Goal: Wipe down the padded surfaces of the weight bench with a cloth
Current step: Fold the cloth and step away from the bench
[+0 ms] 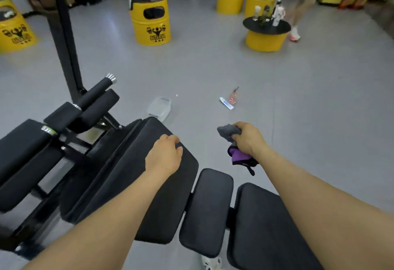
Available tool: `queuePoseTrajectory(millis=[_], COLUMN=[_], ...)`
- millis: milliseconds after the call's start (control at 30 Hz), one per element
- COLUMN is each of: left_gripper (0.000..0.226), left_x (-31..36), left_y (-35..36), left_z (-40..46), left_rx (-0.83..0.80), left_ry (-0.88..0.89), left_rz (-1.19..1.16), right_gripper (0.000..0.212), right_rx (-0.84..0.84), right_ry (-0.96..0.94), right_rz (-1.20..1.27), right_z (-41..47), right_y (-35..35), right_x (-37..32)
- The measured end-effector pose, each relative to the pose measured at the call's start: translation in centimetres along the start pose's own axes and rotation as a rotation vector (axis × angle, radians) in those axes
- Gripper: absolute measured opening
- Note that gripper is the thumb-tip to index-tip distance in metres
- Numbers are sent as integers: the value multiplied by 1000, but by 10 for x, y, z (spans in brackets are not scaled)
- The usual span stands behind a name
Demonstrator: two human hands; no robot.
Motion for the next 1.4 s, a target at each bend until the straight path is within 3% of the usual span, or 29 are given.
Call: queuePoseTrajectory(millis=[233,433,633,833,933,1100,1400], left_gripper=[35,36,32,27,38,55,38], left_x=[135,276,421,568,622,702,839], left_y=[-15,2,77,164,200,244,353], left_z=[-104,-186,-282,-403,-441,-474,-428], left_rx=[-117,-126,-232,-506,-653,-984,-1239], left_ry=[273,530,624,707,671,399,173], left_rz=[44,112,7,-127,-227,-483,-675], right_gripper=[26,19,19,20,19,20,21], right_rx=[174,317,409,518,560,616,541], right_ry=[29,111,199,352,396,437,480], right_rz=[84,56,71,62,79,145,80], right_z=[-169,-268,-377,-482,-510,-525,-450], right_y=[-123,-233,-327,-409,-441,-476,-560], right_x=[48,129,257,388,436,500,616])
Point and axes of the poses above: each hand's wrist, its own z-axis towards the middle knuckle, its own y-axis out of the palm, x = y × z, the point moved 1 cm from there along z, towards the middle knuckle, and after that the axes turned 1 degree about x, right-handed, at the moved point
